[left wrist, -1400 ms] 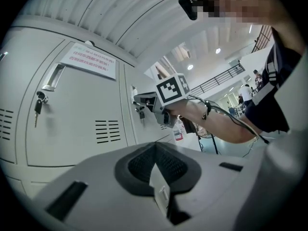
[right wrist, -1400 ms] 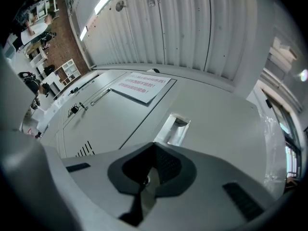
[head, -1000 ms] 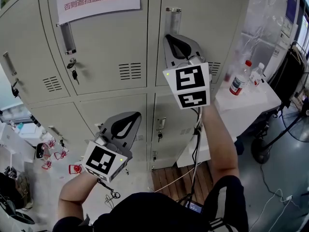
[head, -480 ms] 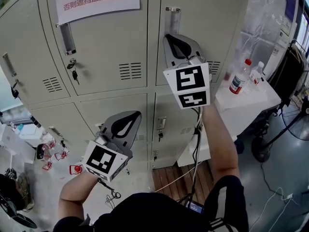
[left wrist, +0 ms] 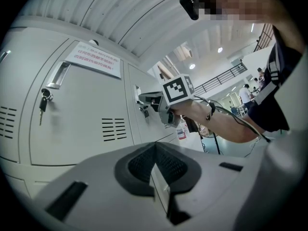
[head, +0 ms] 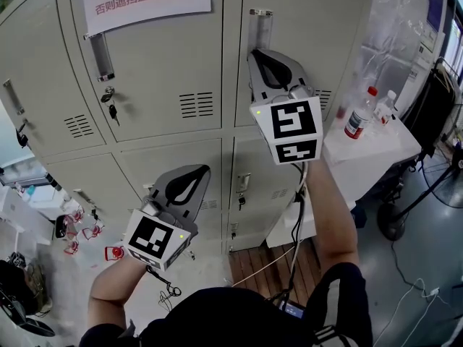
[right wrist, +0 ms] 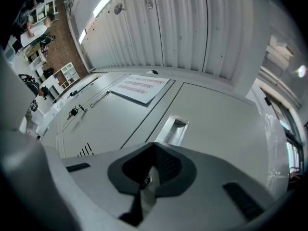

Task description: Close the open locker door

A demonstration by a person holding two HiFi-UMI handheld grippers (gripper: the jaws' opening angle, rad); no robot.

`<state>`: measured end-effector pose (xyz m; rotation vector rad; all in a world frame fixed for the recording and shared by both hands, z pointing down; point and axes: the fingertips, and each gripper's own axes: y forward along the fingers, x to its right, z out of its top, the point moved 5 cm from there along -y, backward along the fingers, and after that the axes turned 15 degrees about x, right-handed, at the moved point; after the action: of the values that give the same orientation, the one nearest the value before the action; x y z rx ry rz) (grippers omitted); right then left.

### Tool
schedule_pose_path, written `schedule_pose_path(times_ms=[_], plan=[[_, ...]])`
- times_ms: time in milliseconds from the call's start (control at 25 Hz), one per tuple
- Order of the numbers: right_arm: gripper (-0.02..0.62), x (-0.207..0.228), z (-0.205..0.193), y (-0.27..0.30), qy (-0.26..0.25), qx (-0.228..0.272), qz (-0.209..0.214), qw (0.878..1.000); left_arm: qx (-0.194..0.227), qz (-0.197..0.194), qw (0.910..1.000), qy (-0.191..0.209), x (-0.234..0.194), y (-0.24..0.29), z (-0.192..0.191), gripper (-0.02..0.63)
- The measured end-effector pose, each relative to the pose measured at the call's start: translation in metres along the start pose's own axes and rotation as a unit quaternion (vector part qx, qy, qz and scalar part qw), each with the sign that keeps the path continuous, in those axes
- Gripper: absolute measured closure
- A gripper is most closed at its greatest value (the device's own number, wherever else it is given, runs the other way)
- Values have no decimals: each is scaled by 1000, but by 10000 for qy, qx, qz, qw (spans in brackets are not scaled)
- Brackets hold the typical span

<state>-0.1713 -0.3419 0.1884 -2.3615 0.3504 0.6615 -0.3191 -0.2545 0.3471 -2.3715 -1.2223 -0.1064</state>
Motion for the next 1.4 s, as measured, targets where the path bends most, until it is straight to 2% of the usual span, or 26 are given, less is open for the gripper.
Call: schedule_pose_path(times_ms=[400,600,840,1240,1400], plan=[[594,-5,2,-29,777,230,54,9967,-18,67,10000,52,-1,-4,-1,603],[595,-17,1,-58,1414,395,109,9891,14,178,9998,107,-3,-13,1,603],[595,-47,2,-97,1855,549,287,9807,-100,321,9993,185,-4,-30,-4,603],[595,-99,-22,-148,2187,300,274,9750,-164,714,9965,391,-8,-58,-11,603],[595,-119,-34,-162,2138,94,330,9763,-240,973,9939,467,-10,-73,-16,603]])
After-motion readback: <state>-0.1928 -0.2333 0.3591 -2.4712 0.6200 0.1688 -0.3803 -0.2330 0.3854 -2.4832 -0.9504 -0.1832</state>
